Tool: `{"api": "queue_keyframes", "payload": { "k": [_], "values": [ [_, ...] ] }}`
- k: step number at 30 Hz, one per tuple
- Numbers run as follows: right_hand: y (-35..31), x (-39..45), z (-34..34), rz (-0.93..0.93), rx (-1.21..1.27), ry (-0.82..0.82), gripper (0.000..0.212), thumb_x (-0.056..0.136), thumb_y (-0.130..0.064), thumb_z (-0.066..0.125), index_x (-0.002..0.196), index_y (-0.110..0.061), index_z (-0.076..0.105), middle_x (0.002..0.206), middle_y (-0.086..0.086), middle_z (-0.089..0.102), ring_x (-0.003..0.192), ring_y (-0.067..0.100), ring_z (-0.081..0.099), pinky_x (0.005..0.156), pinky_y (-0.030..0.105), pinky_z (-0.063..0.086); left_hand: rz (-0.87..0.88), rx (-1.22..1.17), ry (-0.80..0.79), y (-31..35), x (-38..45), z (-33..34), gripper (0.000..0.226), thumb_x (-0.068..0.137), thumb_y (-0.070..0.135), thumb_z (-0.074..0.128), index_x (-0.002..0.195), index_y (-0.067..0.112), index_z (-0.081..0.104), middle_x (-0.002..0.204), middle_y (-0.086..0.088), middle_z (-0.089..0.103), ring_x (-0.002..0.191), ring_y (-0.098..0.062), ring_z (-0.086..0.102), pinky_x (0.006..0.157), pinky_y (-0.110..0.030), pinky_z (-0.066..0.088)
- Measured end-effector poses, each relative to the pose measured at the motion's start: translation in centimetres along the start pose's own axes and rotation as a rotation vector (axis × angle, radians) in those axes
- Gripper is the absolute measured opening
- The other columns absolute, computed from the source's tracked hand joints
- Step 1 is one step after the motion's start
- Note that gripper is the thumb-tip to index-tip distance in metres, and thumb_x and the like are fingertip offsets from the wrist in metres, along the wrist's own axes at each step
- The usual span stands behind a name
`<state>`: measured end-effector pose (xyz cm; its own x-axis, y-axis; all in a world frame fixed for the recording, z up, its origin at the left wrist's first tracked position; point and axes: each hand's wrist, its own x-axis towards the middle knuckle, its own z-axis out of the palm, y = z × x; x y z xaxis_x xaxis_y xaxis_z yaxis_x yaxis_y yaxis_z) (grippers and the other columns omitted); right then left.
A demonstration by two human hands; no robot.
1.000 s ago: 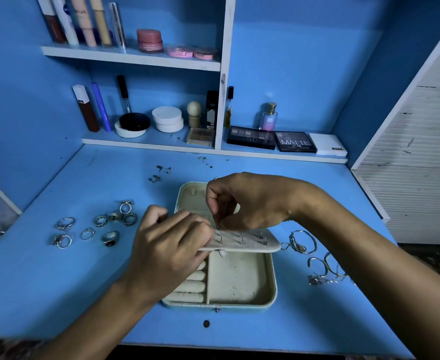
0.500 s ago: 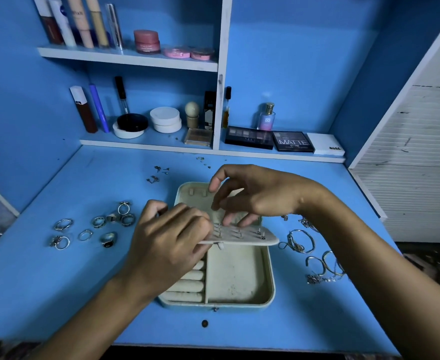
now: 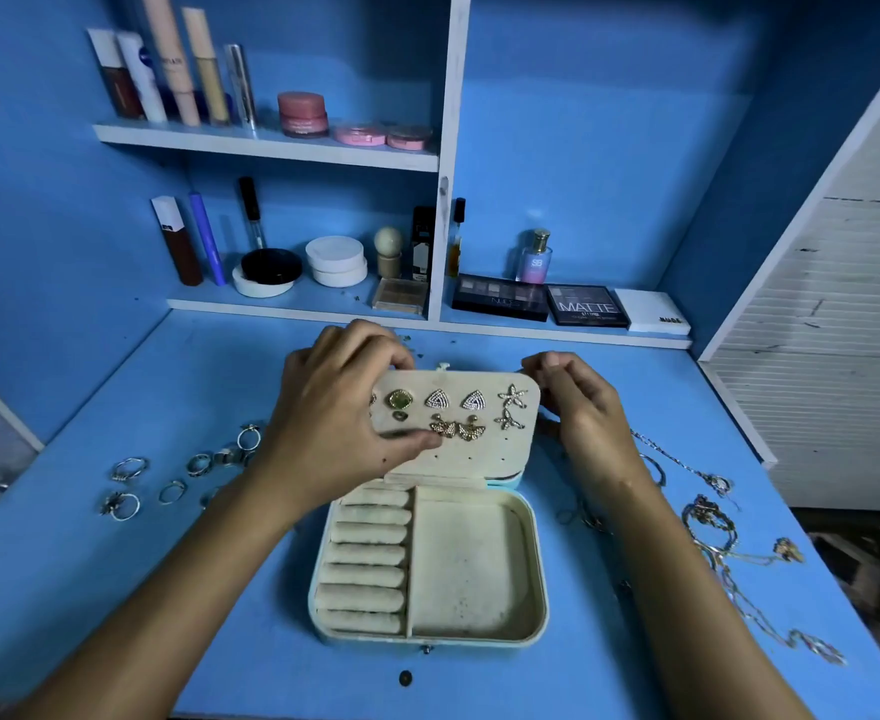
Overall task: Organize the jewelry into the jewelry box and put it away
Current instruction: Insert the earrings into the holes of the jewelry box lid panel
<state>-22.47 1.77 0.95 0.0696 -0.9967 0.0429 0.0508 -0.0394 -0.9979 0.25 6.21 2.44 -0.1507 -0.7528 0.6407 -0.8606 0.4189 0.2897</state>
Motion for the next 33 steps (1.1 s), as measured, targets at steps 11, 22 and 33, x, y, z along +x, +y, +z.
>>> {"api": "queue_keyframes", "payload": {
  "k": [11,22,33],
  "values": [
    [1.0,-1.1,1.3,-0.137,-0.089,0.016,0.034,0.106,-0.032,0.04,0.111,-0.018,0.071,0.106,-0.013,0.075,0.104,-0.001,0.066,0.088,0.014,0.049,-0.276,-0.348,-0.226,-2.5,0.4,2.2,0.069,0.06,0.055,0.088,0.119,0.046,0.053,0.115,0.028,0.046,0.116,-0.004,0.045,0.101,-0.031,0.042],
    [2.4,-0.7,1.2,-0.166,-0.358,0.09,0.037,0.104,-0.042,0.042,0.116,-0.024,0.071,0.104,-0.012,0.073,0.1,-0.001,0.063,0.085,0.015,0.047,-0.553,-0.438,-0.115,-2.8,-2.0,3.2,0.052,0.085,0.047,0.071,0.133,0.034,0.053,0.127,0.016,0.051,0.126,-0.009,0.046,0.106,-0.036,0.041],
    [2.7,0.0,0.9,-0.069,-0.621,0.097,0.034,0.105,-0.032,0.045,0.107,-0.009,0.07,0.097,0.003,0.069,0.082,0.0,0.057,0.067,0.002,0.037,-0.623,-0.445,-0.064,-2.6,-3.1,3.6,0.062,0.08,0.064,0.057,0.13,0.028,0.062,0.123,0.015,0.059,0.116,-0.004,0.055,0.101,-0.027,0.044]
  ]
}}
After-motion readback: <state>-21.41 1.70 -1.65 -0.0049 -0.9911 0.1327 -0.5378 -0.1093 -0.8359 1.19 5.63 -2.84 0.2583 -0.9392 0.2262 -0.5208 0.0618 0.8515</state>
